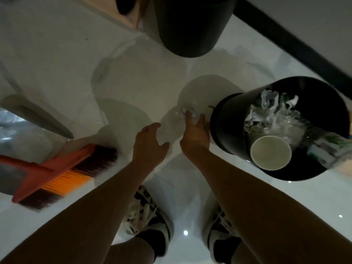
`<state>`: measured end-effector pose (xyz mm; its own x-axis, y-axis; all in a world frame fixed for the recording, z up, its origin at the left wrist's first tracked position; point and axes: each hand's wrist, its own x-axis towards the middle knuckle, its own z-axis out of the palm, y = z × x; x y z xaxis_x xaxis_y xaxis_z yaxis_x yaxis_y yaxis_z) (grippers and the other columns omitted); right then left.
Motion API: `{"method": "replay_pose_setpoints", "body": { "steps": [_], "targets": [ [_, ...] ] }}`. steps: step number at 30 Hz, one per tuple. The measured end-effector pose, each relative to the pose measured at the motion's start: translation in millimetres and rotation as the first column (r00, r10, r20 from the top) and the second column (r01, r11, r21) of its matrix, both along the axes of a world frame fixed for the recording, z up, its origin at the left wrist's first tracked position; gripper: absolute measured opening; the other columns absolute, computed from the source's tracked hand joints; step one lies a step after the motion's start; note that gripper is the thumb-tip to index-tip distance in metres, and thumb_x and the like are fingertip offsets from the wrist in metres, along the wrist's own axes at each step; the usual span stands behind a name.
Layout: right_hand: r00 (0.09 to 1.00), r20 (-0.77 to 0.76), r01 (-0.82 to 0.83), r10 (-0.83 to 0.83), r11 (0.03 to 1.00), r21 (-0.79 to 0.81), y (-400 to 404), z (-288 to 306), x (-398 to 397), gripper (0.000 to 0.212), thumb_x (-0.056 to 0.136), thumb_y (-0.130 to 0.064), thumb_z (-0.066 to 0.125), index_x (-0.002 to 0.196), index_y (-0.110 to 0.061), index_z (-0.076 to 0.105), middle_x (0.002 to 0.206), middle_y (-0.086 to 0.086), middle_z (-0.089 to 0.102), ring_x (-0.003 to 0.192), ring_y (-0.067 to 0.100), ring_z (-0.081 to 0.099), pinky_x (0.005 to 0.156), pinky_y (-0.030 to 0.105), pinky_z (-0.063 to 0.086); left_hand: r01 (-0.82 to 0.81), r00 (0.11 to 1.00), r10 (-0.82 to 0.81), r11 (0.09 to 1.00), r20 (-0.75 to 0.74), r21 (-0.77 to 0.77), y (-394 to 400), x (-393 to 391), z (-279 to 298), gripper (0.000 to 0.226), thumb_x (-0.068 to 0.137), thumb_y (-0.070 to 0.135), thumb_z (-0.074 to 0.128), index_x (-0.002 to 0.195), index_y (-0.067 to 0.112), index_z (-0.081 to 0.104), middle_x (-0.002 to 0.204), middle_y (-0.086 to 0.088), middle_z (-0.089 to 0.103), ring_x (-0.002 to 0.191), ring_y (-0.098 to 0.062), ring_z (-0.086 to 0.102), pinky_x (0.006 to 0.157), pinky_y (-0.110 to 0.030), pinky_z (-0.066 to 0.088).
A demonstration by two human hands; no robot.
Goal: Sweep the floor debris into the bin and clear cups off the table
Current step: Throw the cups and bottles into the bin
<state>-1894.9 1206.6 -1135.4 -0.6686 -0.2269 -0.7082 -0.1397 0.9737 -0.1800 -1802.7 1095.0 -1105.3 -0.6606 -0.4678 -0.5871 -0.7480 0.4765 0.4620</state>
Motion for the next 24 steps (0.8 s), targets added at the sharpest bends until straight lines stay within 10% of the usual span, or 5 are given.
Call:
{"method": "replay_pose_setpoints", "body": {
  "steps": [5, 10, 13, 24],
  "targets": [
    [0.983, -0.109, -0.154, 0.147, 0.986, -0.057, -7, -52, -18, 0.071, 0.102, -0.019, 0.048, 0.158, -0.040, 0.009, 0.166, 0.011, -0.011, 0.150, 0.044, -0.005, 0.121, 0.059, 0.010, 0.039, 0.998, -0.042, 0.997, -0.054, -0.065, -11, -24, -53, 0.064, 0.076, 0.015, 0.075, 0.137, 0.014, 0.054, 0.134, -0.012, 0.056, 0.123, -0.032, 0.051, 0.099, -0.039, 0.044],
    [0.973, -0.178, -0.177, 0.145, 0.967, -0.183, 16, -63, -8, 0.041, 0.097, -0.007, 0.045, 0.137, -0.010, 0.052, 0.141, 0.018, 0.043, 0.128, 0.040, 0.042, 0.101, 0.048, 0.039, -0.006, 0.991, 0.001, 0.999, -0.130, -0.035, -14, -38, -65, 0.061, 0.076, 0.008, 0.070, 0.135, 0.013, 0.055, 0.132, -0.011, 0.056, 0.119, -0.032, 0.051, 0.097, -0.040, 0.045],
    [0.978, -0.159, -0.168, 0.138, 0.967, -0.191, 41, -59, 21, 0.037, 0.098, -0.007, 0.051, 0.134, -0.006, 0.055, 0.145, 0.016, 0.045, 0.131, 0.033, 0.043, 0.112, 0.036, 0.033, -0.003, 0.994, 0.000, 1.000, -0.106, -0.028, -9, -46, -58, 0.058, 0.078, 0.013, 0.071, 0.134, 0.016, 0.055, 0.128, -0.008, 0.056, 0.114, -0.030, 0.054, 0.095, -0.039, 0.046],
    [0.909, -0.312, 0.148, -0.278, 0.912, -0.383, 53, -62, 33, 0.029, 0.066, 0.010, 0.076, 0.091, -0.004, 0.073, 0.093, 0.016, 0.066, 0.086, 0.034, 0.067, 0.073, 0.035, 0.057, 0.419, 0.884, -0.407, 0.908, -0.231, 0.005, 37, -130, -79, 0.044, 0.093, 0.014, 0.065, 0.136, 0.008, 0.060, 0.135, -0.017, 0.057, 0.121, -0.030, 0.054, 0.100, -0.025, 0.036]
  ]
}}
